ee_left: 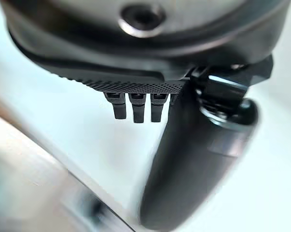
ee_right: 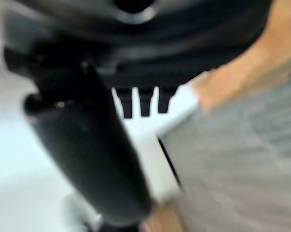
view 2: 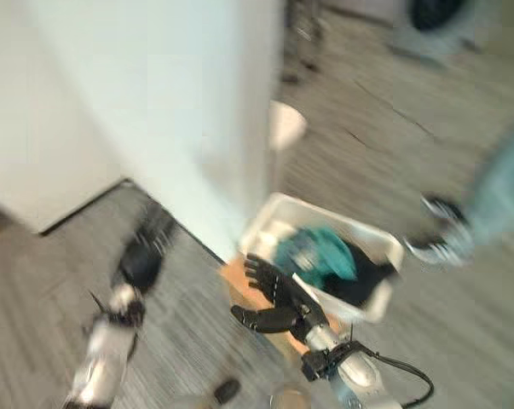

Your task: Pick up bed clothes into laundry basket.

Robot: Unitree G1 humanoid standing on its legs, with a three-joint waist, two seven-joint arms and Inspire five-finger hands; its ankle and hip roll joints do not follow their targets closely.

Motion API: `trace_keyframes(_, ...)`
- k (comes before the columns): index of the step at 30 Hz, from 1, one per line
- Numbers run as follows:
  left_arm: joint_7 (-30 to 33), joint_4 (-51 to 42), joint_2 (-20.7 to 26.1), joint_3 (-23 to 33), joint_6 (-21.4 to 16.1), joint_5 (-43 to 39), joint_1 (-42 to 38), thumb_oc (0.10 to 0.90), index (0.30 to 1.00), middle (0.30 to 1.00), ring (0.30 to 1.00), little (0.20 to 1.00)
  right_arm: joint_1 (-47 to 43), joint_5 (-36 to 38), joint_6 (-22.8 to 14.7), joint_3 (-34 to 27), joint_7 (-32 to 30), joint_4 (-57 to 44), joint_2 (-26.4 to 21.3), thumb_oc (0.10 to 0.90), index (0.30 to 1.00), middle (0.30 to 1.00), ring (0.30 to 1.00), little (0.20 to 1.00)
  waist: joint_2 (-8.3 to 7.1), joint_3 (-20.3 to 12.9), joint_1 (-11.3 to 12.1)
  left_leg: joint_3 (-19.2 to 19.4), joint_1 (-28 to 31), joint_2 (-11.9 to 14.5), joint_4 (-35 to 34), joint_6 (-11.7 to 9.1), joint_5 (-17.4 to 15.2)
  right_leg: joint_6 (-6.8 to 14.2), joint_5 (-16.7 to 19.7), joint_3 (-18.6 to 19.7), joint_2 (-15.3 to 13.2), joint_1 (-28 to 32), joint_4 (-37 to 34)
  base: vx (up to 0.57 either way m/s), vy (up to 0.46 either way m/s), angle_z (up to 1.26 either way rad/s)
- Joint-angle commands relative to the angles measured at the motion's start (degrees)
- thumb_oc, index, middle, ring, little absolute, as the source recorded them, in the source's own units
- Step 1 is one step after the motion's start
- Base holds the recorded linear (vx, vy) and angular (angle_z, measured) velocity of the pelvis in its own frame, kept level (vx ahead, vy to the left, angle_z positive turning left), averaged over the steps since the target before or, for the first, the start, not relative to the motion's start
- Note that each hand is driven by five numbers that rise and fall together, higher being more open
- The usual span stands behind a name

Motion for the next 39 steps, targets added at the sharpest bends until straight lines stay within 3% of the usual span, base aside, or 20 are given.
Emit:
trace_keyframes(1,-3.1,-1.6,4.35,-1.72,-6.13,-0.04,-7.93,0.8,0.9,0.9,0.9,0.9,-6.59,0.45,-7.29,-6.18,-0.83,-0.18,-0.82,0.8,0.9,0.9,0.9,0.9,-1.9,-1.79,1.42,17.81,5.89,-0.27,-6.62,-8.18,7.32,13.42,13.21,-3.08,-3.39,-1.42,-3.91,0.09,-0.14,6.65)
trace_keyframes(2,-3.41,-2.16,4.01,-1.27,-5.01,-0.37,-8.56,0.8,0.9,0.9,0.9,0.9,-6.18,0.24,-6.72,-6.78,-1.92,-0.89,-0.01,0.8,0.9,0.9,0.9,0.9,-2.21,-2.21,1.75,20.86,5.05,0.71,-7.91,-8.35,7.34,12.83,12.44,-7.0,-5.09,0.25,-4.48,0.09,-0.206,5.61)
trace_keyframes(3,-3.52,-4.02,5.1,0.61,-6.04,1.15,-7.99,0.8,0.9,0.9,0.9,0.9,-6.75,1.2,-6.39,-6.22,-0.98,-1.61,-0.23,0.8,0.9,0.9,0.9,0.9,-2.59,-2.34,3.69,21.63,4.43,1.49,-9.27,-9.09,8.16,13.22,12.64,-11.22,-6.58,1.01,-5.02,0.05,-0.241,4.05)
trace_keyframes(6,-4.8,-6.65,3.05,4.02,-6.12,0.88,-3.78,0.8,0.9,0.9,0.9,0.9,-7.3,4.07,-6.91,-5.04,-0.68,0.22,-0.18,0.8,0.9,0.9,0.9,0.9,-4.48,-1.86,6.8,25.18,-0.63,2.49,-8.93,-10.37,9.46,11.66,10.65,-17.37,-7.59,3.92,-7.7,0.0,-0.258,1.56)
trace_keyframes(7,-5.34,-6.98,1.5,5.54,-6.09,-0.47,-2.48,0.8,0.9,0.9,0.9,0.9,-7.42,4.27,-6.65,-5.63,-0.18,0.45,-1.01,0.8,0.9,0.9,0.9,0.9,-5.22,-1.3,7.28,29.72,-3.06,2.23,-5.98,-9.54,8.72,11.63,10.9,-18.38,-8.14,4.29,-8.15,-0.16,-0.165,1.41)
trace_keyframes(8,-5.39,-5.94,-1.04,6.39,-4.61,-3.03,0.41,0.8,0.9,0.9,0.9,0.9,-8.94,3.37,-6.97,-5.86,-0.94,1.03,-2.33,0.8,0.9,0.9,0.9,0.9,-7.74,-0.23,9.01,38.25,-6.22,1.0,6.47,-6.84,4.08,11.72,11.2,-19.77,-9.25,4.1,-7.87,-0.19,-0.155,1.4)
trace_keyframes(10,-4.25,-6.41,-1.73,6.66,-5.56,-2.09,3.07,0.8,0.9,0.9,0.9,0.9,-10.06,3.8,-7.1,-5.49,-2.0,2.19,-1.97,0.8,0.9,0.9,0.9,0.9,-8.6,0.17,9.79,40.22,-5.11,1.08,14.63,-6.8,1.47,10.77,12.27,-23.4,-10.56,4.7,-9.13,-0.18,-0.138,1.59)
trace_keyframes(12,-3.64,-6.52,-2.21,7.3,-5.66,-1.13,4.64,0.8,0.9,0.9,0.9,0.9,-10.0,5.29,-7.56,-6.1,-2.39,3.4,-1.01,0.8,0.9,0.9,0.9,0.9,-8.54,-1.19,8.49,48.49,-2.49,5.74,12.83,-6.45,0.66,9.93,12.53,-28.91,-10.85,4.68,-10.92,-0.12,-0.028,2.3)
trace_keyframes(14,-2.81,-6.34,-2.27,7.7,-5.77,-0.44,3.59,0.8,0.9,0.9,0.9,0.9,-8.97,4.92,-7.77,-7.46,-3.56,4.36,-0.41,0.8,0.9,0.9,0.9,0.9,-8.12,-1.73,6.94,56.96,-0.07,11.34,9.04,-7.88,0.45,9.46,12.01,-35.98,-11.92,5.19,-11.55,-0.08,0.001,1.95)
trace_keyframes(17,-2.36,-6.55,-2.6,8.21,-5.84,-0.29,3.36,0.8,0.9,0.9,0.9,0.9,-8.18,4.89,-7.5,-8.22,-3.83,4.95,0.16,0.8,0.9,0.9,0.9,0.9,-7.76,-1.97,6.15,58.35,0.51,11.99,7.21,-8.79,0.41,9.62,12.06,-39.76,-12.93,5.81,-11.91,-0.04,0.033,2.23)
trace_keyframes(18,-1.65,-7.35,-3.44,8.96,-6.2,0.13,3.96,0.8,0.9,0.9,0.9,0.9,-6.5,5.23,-7.25,-9.41,-3.72,5.61,1.65,0.8,0.9,0.9,0.9,0.9,-6.29,-2.9,5.86,61.57,2.57,12.24,1.59,-8.87,-1.19,9.97,11.64,-45.77,-14.16,7.2,-11.24,-0.01,0.131,1.85)
trace_keyframes(20,-1.14,-7.63,-4.39,9.61,-6.32,1.64,6.13,0.8,0.9,0.9,0.9,0.9,-7.01,2.91,-5.96,-8.0,-2.51,7.7,2.18,0.8,0.9,0.9,0.9,0.9,-4.47,-3.6,7.23,56.67,4.24,9.61,-2.5,-8.07,-1.46,10.61,11.07,-48.11,-15.54,7.19,-7.68,0.02,0.242,2.19)
trace_keyframes(22,-0.15,-7.85,-3.86,10.4,-6.11,4.06,7.48,0.8,0.9,0.9,0.9,0.9,-7.22,1.35,-5.06,-8.07,-2.27,6.89,2.33,0.8,0.9,0.9,0.9,0.9,-3.29,-2.75,7.06,53.61,5.03,7.9,-2.79,-6.33,-1.38,10.81,11.64,-47.98,-18.68,4.92,1.06,0.0,0.246,0.84)
trace_keyframes(24,-0.16,-6.96,-1.97,10.58,-6.03,6.76,8.37,0.8,0.9,0.9,0.9,0.9,-6.44,0.72,-4.7,-8.33,-1.27,6.75,3.54,0.8,0.9,0.9,0.9,0.9,-1.77,-1.86,5.39,48.47,5.83,5.94,-3.13,-4.82,-0.39,11.85,14.2,-41.01,-20.0,1.64,9.04,-0.04,0.2,0.95)
trace_keyframes(25,-0.14,-6.84,-1.34,10.54,-5.98,7.54,8.52,0.8,0.9,0.9,0.9,0.9,-6.46,-0.22,-4.65,-8.09,-1.21,6.9,3.7,0.8,0.9,0.9,0.9,0.9,-1.46,-1.55,4.62,47.47,6.33,5.57,-3.81,-4.5,-0.14,12.14,14.59,-37.65,-19.34,0.0,10.78,-0.06,0.116,1.79)
trace_keyframes(26,-0.31,-6.42,-0.38,9.92,-6.12,9.29,8.33,0.8,0.9,0.9,0.9,0.9,-6.08,-1.16,-4.69,-8.09,-1.21,6.94,3.99,0.8,0.9,0.9,0.9,0.9,-0.94,-1.81,3.26,43.95,5.98,4.51,-3.69,-4.12,0.61,12.39,14.71,-28.99,-15.87,-1.42,10.84,0.0,0.074,1.83)
trace_keyframes(28,-0.44,-6.65,0.22,10.22,-6.31,10.69,8.72,0.8,0.9,0.9,0.9,0.9,-6.21,-1.3,-4.4,-8.13,-0.97,7.56,3.99,0.8,0.9,0.9,0.9,0.9,-0.63,-1.82,2.56,41.34,7.18,3.91,-4.26,-4.23,0.98,12.39,12.66,-21.27,-11.65,-1.32,9.18,0.06,0.026,1.34)
trace_keyframes(30,0.35,-7.4,0.12,11.68,-7.09,11.65,9.26,0.8,0.9,0.9,0.9,0.9,-7.34,-1.2,-4.73,-7.2,-1.29,8.63,3.97,0.8,0.9,0.9,0.9,0.9,-0.51,-2.2,3.68,40.76,7.56,3.83,-5.42,-4.45,1.33,12.83,13.48,-21.34,-11.82,-1.0,2.43,0.02,-0.063,1.08)
trace_keyframes(33,3.07,-6.7,-2.74,13.95,-7.5,13.52,11.3,0.8,0.9,0.9,0.9,0.9,-8.06,-0.64,-3.94,-5.25,-2.24,10.59,5.18,0.8,0.9,0.9,0.9,0.9,-1.8,-3.63,5.74,40.02,6.73,2.76,-4.46,-4.68,1.22,13.29,13.44,-21.98,-11.96,3.21,-5.67,0.01,-0.089,0.18)
trace_keyframes(39,7.53,-5.74,-5.89,14.96,-7.51,15.87,13.13,0.8,0.9,0.9,0.9,0.9,-7.89,-2.29,-3.73,-5.55,-5.33,12.96,4.97,0.8,0.9,0.9,0.9,0.9,-2.78,-5.56,7.09,39.72,8.2,3.93,-7.05,-5.04,1.98,12.45,14.58,-22.77,-11.35,8.22,-11.96,0.07,-0.093,0.07)
